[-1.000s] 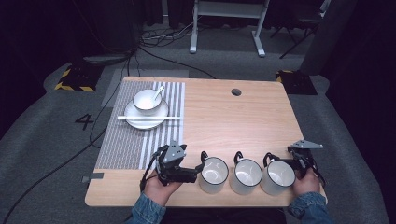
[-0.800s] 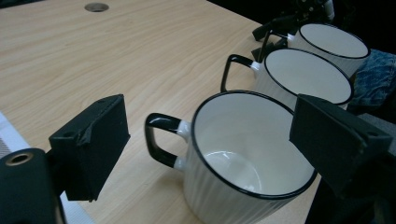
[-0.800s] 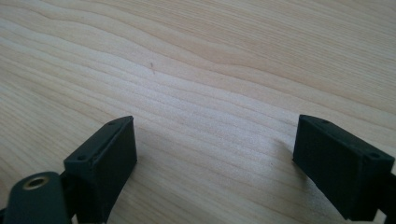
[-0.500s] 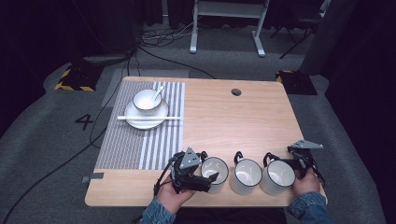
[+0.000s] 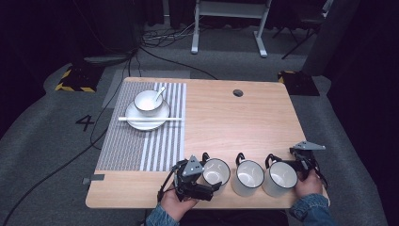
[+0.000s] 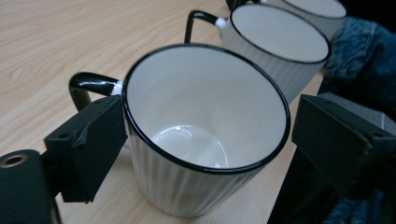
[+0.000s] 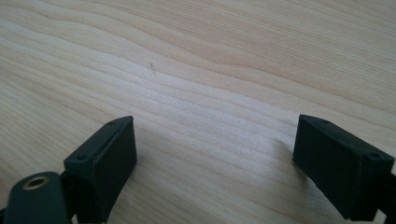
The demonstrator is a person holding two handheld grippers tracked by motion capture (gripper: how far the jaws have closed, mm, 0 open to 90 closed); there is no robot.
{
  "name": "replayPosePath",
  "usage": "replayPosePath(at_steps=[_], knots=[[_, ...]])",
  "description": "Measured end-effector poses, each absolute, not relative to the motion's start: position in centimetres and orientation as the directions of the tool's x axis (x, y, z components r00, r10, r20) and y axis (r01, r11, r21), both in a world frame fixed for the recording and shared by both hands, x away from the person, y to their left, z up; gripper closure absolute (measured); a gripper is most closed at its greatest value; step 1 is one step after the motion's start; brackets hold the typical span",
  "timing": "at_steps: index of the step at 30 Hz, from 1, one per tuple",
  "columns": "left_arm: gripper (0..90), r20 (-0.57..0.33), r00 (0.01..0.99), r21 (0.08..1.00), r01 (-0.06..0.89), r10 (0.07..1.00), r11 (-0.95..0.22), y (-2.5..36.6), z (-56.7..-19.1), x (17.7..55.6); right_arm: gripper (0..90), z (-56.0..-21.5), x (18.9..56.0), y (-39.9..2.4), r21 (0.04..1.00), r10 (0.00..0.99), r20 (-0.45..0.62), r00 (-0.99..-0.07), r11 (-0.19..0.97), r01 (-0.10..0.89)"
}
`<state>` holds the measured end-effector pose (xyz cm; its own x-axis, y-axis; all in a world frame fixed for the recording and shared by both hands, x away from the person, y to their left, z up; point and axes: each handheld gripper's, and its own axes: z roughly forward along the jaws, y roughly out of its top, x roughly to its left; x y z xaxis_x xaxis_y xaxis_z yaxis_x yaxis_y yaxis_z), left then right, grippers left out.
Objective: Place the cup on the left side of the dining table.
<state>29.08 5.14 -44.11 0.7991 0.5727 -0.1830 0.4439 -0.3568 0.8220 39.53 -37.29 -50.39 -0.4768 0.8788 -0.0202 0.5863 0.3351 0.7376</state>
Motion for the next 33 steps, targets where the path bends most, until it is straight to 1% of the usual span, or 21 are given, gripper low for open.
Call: replayPosePath(at_steps=[4, 5, 7, 10, 15, 16, 18, 22, 23, 26, 30, 33], knots=[[2.8, -0.174, 0.814, 0.819, 0.432, 0.555, -0.377, 4.8, -44.9, 29.2, 13.6, -50.4, 39.5, -37.3, 0.738, 0.879, -0.020, -0.477, 0.335, 0.586], [3.2, -0.161, 0.811, 0.820, 0.428, 0.563, -0.381, 4.8, -45.2, 29.3, 13.6, -50.4, 39.5, -37.3, 0.737, 0.879, -0.020, -0.477, 0.335, 0.587], [3.6, -0.176, 0.810, 0.819, 0.436, 0.560, -0.374, 4.6, -45.7, 29.4, 13.6, -50.4, 39.5, -37.3, 0.738, 0.879, -0.020, -0.477, 0.335, 0.586], [2.1, -0.139, 0.817, 0.835, 0.400, 0.559, -0.377, 4.3, -46.6, 29.6, 13.6, -50.4, 39.5, -37.3, 0.737, 0.879, -0.020, -0.477, 0.335, 0.586], [1.6, -0.096, 0.818, 0.843, 0.369, 0.566, -0.390, 3.7, -47.6, 29.7, 13.6, -50.4, 39.5, -37.3, 0.737, 0.879, -0.021, -0.477, 0.335, 0.586], [1.4, -0.096, 0.818, 0.843, 0.369, 0.566, -0.390, 3.7, -47.6, 29.7, 13.6, -50.4, 39.5, -37.3, 0.737, 0.879, -0.021, -0.477, 0.335, 0.586], [0.4, -0.128, 0.820, 0.859, 0.373, 0.558, -0.351, 3.4, -48.3, 30.0, 13.6, -50.4, 39.5, -37.3, 0.738, 0.879, -0.020, -0.477, 0.335, 0.586], [0.0, -0.125, 0.820, 0.876, 0.355, 0.559, -0.326, 3.1, -48.9, 30.3, 13.6, -50.4, 39.5, -37.3, 0.737, 0.879, -0.021, -0.477, 0.335, 0.586], [0.0, -0.143, 0.820, 0.878, 0.363, 0.554, -0.311, 3.0, -49.0, 30.3, 13.6, -50.4, 39.5, -37.3, 0.737, 0.879, -0.021, -0.477, 0.335, 0.586], [0.0, -0.134, 0.823, 0.901, 0.333, 0.552, -0.277, 3.0, -49.5, 30.4, 13.6, -50.4, 39.5, -37.3, 0.737, 0.879, -0.020, -0.477, 0.335, 0.587], [0.0, -0.151, 0.827, 0.905, 0.336, 0.541, -0.261, 3.0, -49.8, 30.3, 13.6, -50.4, 39.5, -37.3, 0.738, 0.879, -0.021, -0.477, 0.336, 0.586], [0.0, -0.142, 0.827, 0.910, 0.325, 0.544, -0.256, 2.9, -49.8, 30.5, 13.6, -50.4, 39.5, -37.3, 0.738, 0.879, -0.021, -0.477, 0.335, 0.586]])
